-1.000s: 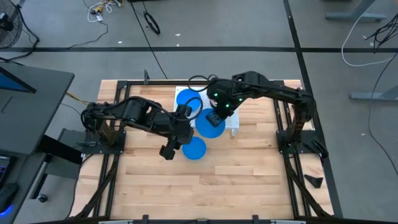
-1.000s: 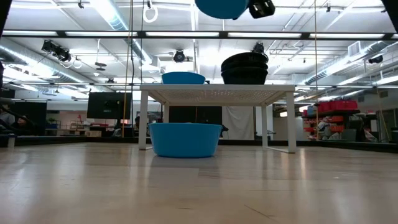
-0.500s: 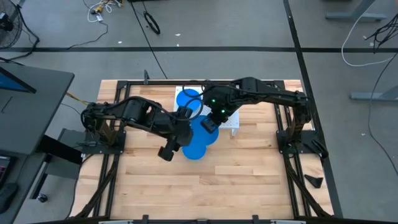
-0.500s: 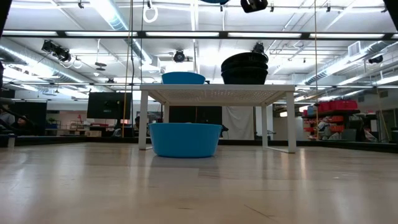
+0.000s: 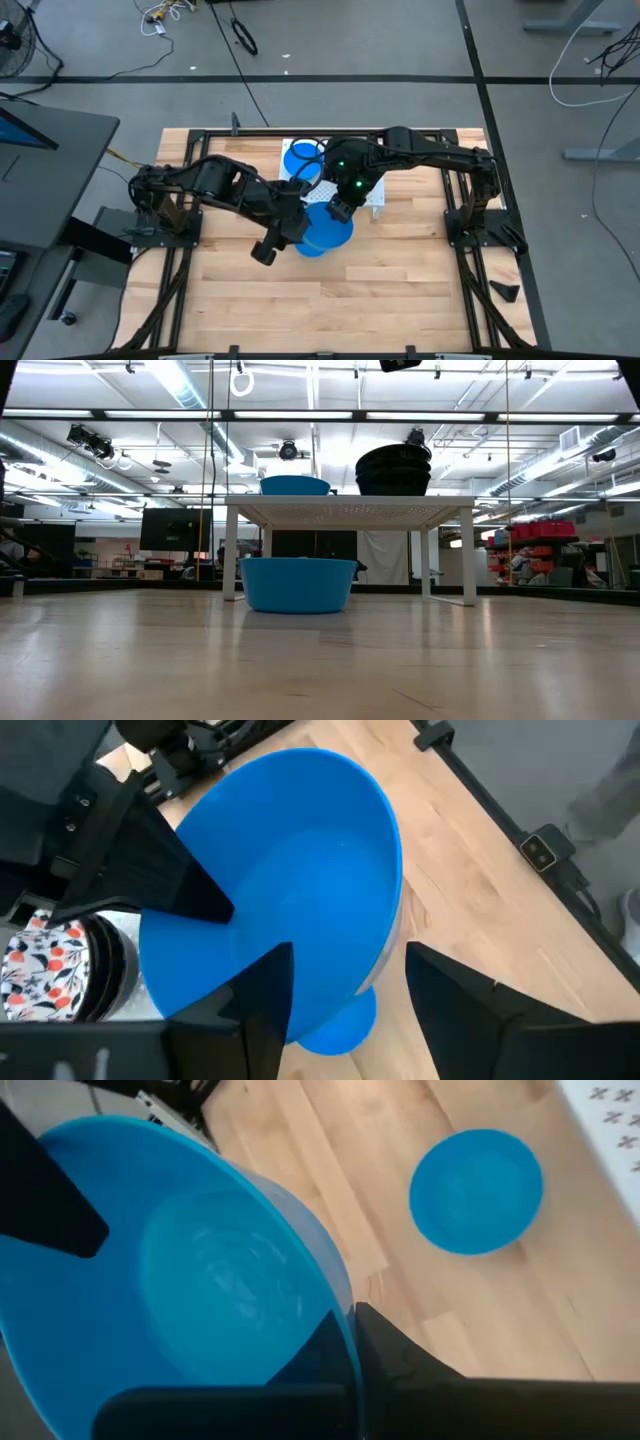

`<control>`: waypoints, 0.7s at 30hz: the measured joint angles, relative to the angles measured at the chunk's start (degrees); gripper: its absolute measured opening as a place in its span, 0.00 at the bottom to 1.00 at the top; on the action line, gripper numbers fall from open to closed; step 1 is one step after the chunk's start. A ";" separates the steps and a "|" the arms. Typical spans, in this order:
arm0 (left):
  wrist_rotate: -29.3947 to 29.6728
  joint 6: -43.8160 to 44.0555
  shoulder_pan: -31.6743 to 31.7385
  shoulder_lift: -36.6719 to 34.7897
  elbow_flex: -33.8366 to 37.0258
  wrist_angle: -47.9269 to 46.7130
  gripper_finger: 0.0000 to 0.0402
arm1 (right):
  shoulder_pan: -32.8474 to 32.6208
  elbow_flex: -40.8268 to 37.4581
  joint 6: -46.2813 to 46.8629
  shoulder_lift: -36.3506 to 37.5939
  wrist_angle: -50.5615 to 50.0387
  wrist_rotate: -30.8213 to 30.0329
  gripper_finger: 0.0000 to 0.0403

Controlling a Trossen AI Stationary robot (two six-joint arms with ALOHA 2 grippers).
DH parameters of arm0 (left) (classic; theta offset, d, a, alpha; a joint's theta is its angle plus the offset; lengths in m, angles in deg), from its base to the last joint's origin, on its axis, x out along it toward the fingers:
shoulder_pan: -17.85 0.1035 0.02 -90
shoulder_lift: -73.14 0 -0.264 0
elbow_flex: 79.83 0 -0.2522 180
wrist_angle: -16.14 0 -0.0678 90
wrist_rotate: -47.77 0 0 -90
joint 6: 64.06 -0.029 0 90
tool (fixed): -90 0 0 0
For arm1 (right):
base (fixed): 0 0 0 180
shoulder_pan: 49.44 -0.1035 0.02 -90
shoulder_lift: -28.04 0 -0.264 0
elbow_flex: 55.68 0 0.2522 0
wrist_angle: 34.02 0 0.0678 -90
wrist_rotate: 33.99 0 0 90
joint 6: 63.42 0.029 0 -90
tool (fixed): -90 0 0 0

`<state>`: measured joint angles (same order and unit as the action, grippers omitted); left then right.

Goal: Pick & Place Mini bowls
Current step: Stack the right blue bowl on top of the other blue bowl on the shelf

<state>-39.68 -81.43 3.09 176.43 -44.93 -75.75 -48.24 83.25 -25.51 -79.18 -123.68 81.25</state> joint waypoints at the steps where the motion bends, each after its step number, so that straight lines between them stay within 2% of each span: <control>1: -0.18 -0.06 0.00 0.01 0.01 0.00 0.50 | 0.01 0.00 -0.10 0.00 0.10 0.26 0.00; 6: -1.77 -3.68 0.02 0.03 0.03 0.03 0.44 | 0.00 0.00 -0.91 0.00 0.25 1.13 0.00; 10: -4.95 -4.98 0.07 0.06 0.06 0.88 0.31 | -0.09 0.00 -1.12 0.00 0.38 1.47 0.00; 17: -6.23 -5.35 -0.02 0.21 0.14 0.76 0.06 | 0.02 0.00 -1.77 0.00 0.96 2.02 0.00; 21: -7.33 -5.38 -0.04 0.27 0.19 0.83 0.02 | 0.07 0.00 -2.53 0.00 2.06 2.50 0.01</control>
<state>-47.01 -86.81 3.05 176.71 -44.74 -74.92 -48.18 83.25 -28.05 -79.18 -121.63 83.75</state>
